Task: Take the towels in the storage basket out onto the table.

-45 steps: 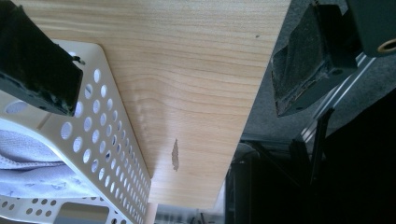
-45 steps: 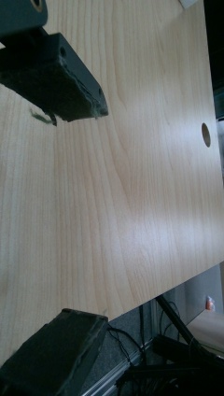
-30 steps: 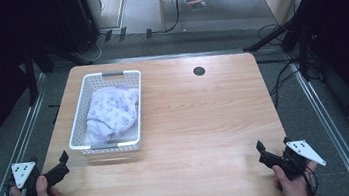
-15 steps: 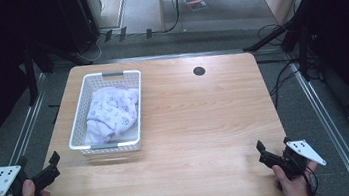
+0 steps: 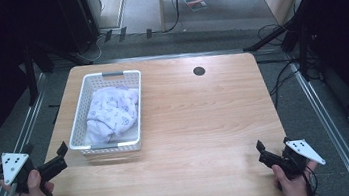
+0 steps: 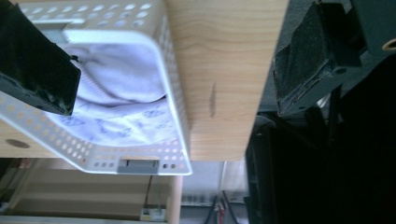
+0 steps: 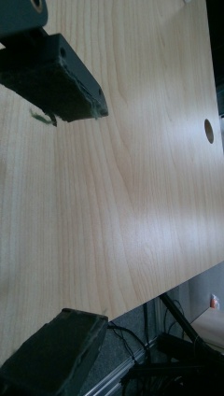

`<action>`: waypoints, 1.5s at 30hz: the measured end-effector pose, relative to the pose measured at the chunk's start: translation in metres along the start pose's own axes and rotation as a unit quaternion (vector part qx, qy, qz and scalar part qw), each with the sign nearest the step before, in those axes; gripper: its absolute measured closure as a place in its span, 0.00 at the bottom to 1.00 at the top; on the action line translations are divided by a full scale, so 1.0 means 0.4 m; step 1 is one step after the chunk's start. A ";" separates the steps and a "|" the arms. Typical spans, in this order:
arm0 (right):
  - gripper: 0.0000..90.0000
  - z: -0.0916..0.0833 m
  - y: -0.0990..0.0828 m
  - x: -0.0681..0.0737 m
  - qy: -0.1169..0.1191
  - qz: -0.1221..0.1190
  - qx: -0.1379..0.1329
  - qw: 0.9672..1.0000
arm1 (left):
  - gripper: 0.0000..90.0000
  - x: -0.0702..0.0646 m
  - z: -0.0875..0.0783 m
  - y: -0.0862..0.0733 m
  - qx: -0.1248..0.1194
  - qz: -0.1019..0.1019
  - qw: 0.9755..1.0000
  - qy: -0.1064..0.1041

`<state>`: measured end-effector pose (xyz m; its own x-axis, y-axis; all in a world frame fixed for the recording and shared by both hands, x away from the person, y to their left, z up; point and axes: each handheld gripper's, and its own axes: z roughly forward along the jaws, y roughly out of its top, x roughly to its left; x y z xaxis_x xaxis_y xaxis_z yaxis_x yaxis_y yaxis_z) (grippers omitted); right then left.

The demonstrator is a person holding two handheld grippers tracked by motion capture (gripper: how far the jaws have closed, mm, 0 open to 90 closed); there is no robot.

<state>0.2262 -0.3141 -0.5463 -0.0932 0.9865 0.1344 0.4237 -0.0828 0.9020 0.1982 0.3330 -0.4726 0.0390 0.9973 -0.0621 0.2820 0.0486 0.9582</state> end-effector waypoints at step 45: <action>0.03 0.001 0.001 -0.002 0.002 0.002 0.001 1.000 | 0.00 -0.224 0.451 0.175 0.321 0.065 0.938 -0.116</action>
<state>0.2268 -0.3149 -0.5464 -0.0953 0.9857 0.1389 0.4259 -0.0857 0.9007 0.3872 0.2372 -0.4504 0.3000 0.9500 -0.0864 0.7758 -0.1903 0.6017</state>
